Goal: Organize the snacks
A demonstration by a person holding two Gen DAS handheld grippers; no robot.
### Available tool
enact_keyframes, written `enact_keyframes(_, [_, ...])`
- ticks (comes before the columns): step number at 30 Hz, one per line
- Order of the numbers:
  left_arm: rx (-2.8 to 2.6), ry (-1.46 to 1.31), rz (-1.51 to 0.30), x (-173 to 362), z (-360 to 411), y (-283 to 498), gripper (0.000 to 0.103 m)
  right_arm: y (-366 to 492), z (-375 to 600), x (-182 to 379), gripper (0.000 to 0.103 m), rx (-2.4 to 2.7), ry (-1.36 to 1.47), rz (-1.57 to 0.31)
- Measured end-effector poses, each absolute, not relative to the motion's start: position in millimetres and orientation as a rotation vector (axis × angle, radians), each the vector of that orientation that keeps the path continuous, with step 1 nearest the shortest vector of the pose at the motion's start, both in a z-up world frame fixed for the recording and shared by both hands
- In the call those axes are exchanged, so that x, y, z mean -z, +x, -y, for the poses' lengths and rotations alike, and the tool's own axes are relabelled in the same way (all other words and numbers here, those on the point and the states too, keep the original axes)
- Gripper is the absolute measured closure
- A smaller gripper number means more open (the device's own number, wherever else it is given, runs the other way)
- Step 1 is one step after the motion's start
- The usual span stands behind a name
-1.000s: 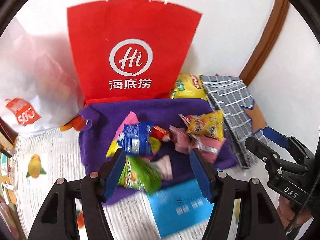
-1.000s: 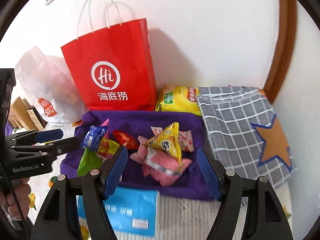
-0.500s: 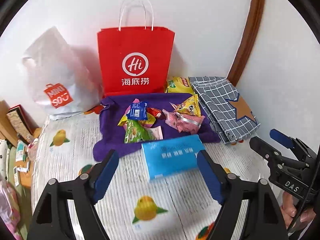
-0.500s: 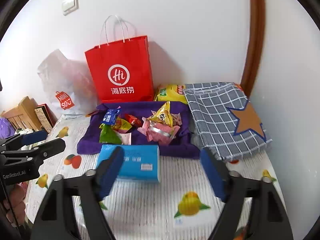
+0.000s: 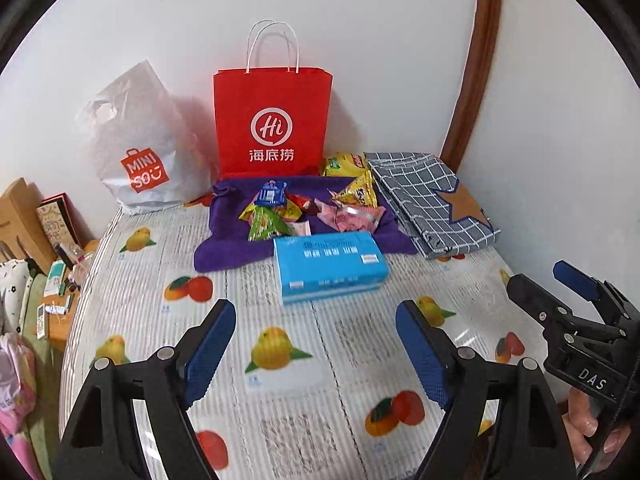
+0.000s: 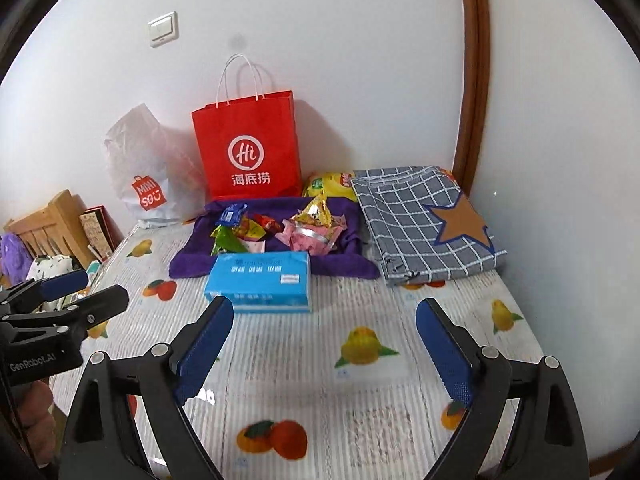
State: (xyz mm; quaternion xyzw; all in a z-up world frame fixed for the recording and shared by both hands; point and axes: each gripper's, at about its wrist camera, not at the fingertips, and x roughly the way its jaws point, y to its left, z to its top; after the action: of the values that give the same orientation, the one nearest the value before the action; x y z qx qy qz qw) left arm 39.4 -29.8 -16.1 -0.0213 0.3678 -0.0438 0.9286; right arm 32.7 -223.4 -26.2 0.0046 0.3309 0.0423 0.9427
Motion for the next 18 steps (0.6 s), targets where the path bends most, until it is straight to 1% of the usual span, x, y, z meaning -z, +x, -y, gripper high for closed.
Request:
enact_keyframes(8, [0.088, -0.074, -0.726, 19.0, 31.7, 8.8, 0.022, 1.4, 225.1, 29.2, 0.011, -0.059, -0.013, -0.661])
enact_keyframes(18, [0.068, -0.072, -0.7, 14.8, 33.0, -2.0, 0.022, -11.5, 227.7, 28.6, 0.011, -0.058, -0.006, -0.648])
